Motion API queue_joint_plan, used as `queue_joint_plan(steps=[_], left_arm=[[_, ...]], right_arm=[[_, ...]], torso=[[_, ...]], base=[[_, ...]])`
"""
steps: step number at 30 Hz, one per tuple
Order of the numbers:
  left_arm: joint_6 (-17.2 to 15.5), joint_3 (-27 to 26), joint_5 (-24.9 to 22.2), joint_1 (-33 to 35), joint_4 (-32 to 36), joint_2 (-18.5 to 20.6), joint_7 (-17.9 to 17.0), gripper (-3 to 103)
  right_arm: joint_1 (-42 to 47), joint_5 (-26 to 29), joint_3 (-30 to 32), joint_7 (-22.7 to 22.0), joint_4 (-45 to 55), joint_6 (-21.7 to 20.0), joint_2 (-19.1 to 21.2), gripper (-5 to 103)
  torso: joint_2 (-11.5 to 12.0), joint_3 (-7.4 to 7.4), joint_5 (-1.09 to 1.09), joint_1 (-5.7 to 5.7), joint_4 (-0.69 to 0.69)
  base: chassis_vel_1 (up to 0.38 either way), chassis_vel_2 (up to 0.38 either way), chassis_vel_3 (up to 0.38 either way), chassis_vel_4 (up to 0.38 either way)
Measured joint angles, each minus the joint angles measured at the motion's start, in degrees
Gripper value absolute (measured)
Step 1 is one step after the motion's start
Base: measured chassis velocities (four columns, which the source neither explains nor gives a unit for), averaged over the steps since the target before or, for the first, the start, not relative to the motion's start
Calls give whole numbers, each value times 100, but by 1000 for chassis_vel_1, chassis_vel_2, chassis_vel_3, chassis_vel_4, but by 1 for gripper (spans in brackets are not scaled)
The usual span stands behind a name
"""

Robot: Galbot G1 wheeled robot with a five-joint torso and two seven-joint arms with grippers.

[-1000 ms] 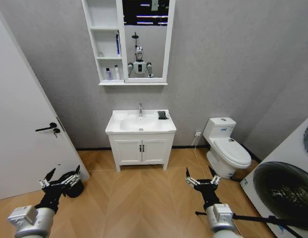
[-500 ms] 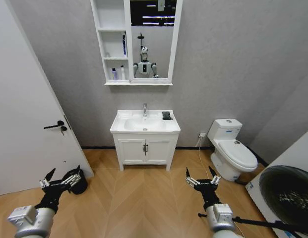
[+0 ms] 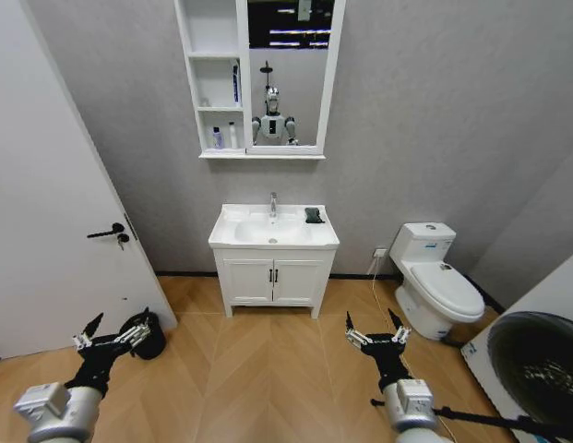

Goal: Move facial cleanser and shampoo from washbasin to cabinet, then wipe washbasin with towel.

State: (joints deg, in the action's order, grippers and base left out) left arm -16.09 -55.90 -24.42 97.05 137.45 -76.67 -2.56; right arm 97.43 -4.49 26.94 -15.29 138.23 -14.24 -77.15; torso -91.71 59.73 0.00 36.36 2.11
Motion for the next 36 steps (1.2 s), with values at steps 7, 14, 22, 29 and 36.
queue_joint_plan(steps=[7, 14, 22, 29, 36], left_arm=[[0, 0, 0, 0, 0, 0, 0, 100], [0, 0, 0, 0, 0, 0, 0, 100], [0, 0, 0, 0, 0, 0, 0, 100], [0, 0, 0, 0, 0, 0, 0, 100], [0, 0, 0, 0, 0, 0, 0, 100]], right_arm=[[0, 0, 0, -1, 0, 0, 0, 100], [0, 0, 0, -1, 0, 0, 0, 100], [0, 0, 0, -1, 0, 0, 0, 100], [0, 0, 0, -1, 0, 0, 0, 100], [0, 0, 0, -1, 0, 0, 0, 100]], torso=[[0, 0, 0, 0, 0], [0, 0, 0, 0, 0], [0, 0, 0, 0, 0], [0, 0, 0, 0, 1], [0, 0, 0, 0, 0]], base=[[0, 0, 0, 0], [0, 0, 0, 0], [0, 0, 0, 0], [0, 0, 0, 0], [0, 0, 0, 0]])
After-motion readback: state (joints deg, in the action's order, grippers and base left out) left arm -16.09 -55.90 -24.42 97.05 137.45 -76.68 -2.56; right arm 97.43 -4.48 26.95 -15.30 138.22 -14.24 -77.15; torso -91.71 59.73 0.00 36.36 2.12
